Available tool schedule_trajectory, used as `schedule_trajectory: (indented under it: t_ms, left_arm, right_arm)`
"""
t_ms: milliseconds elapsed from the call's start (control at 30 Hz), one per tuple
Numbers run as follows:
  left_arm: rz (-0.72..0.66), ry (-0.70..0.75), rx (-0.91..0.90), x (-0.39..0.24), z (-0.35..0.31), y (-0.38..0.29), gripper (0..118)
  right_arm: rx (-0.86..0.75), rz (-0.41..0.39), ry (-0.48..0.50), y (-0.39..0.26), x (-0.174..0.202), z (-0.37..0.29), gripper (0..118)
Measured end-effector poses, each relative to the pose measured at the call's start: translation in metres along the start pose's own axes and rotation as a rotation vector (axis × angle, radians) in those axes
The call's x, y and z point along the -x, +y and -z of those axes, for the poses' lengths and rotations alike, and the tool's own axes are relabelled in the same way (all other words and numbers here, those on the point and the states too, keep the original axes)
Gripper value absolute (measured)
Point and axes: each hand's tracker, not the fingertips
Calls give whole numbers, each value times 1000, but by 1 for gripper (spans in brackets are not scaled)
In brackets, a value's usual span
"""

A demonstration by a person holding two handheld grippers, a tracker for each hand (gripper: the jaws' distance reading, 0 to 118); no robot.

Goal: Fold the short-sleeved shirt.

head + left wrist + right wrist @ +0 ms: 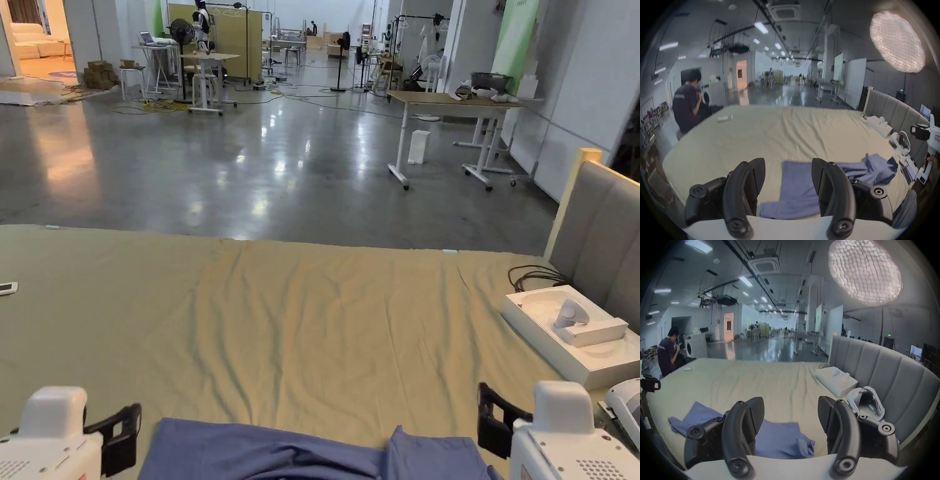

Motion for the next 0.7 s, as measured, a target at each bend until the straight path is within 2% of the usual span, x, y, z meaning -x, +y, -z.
schedule_trajectory:
  t_ms: [133,200,233,267,333,367,400,700]
  left_arm:
    - [23,22,-92,-31,-7,21,62]
    - [25,23,-107,-42,-7,27,53]
    - [20,7,-112,-48,-8,28,44]
    - [23,2,-125,-54,-9,30,27]
    - [49,21,-150,-63,-9,32,14]
    - [56,19,-154,-68,-11,31,4]
    - [61,4,-162,-71,-12,32,1]
    - [70,-1,-113,-65,-6,28,1]
  right_arm:
    - [-76,-2,1,18,22,-13,66]
    - [-93,-9,4,24,31,-17,46]
    - [-102,-12,-1,26,36,-19,35]
    - [-115,-13,1,26,40,-19,24]
    - [-126,-15,2,27,46,-21,12]
    - [-132,-14,8,27,48,-23,0]
    - [-139,-14,8,26,50,-23,0]
    - [-128,-8,33,27,46,-24,0]
